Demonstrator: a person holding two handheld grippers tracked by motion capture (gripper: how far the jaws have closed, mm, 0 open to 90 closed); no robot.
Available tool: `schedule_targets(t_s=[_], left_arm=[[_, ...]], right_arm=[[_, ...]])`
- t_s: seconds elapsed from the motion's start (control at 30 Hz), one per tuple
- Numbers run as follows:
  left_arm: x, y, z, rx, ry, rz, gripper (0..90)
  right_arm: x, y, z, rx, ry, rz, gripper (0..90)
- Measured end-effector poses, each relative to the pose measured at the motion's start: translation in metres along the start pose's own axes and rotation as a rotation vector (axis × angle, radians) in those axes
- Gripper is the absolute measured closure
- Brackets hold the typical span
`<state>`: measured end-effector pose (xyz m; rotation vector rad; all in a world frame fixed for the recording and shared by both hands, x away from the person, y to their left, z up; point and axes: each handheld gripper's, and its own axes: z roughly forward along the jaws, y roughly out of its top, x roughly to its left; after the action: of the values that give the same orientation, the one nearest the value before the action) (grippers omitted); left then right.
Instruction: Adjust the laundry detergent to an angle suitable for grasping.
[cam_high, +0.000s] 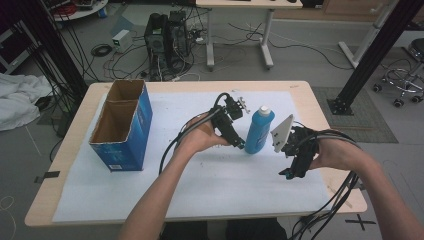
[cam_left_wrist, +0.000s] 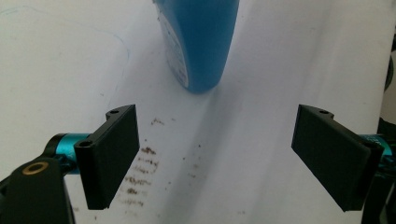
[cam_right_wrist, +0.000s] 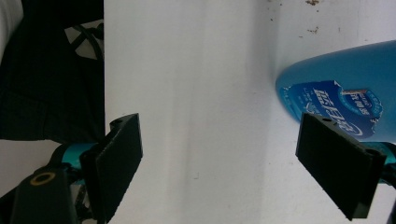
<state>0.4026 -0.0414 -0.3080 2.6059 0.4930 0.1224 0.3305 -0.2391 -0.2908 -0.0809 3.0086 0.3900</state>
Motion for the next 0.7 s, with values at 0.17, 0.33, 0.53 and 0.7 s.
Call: schedule_targets(t_s=[0.17, 0.33, 0.53, 0.7], left_arm=[[-0.004, 0.01, 0.017, -0.033, 0.018, -0.055, 15.1], [-0.008, 0.015, 0.03, -0.107, 0.042, -0.13, 15.0], [-0.016, 0.022, 0.045, -0.188, 0.092, -0.187, 15.0], [-0.02, 0.024, 0.054, -0.223, 0.138, -0.216, 15.0]], right_arm=[[-0.001, -0.001, 0.0, -0.002, 0.001, 0.004, 13.8], [-0.001, 0.0, 0.001, -0.012, -0.002, 0.006, 13.8], [-0.001, 0.0, 0.001, -0.015, -0.002, 0.008, 13.8], [-0.001, 0.0, 0.001, -0.011, -0.001, 0.009, 13.8]])
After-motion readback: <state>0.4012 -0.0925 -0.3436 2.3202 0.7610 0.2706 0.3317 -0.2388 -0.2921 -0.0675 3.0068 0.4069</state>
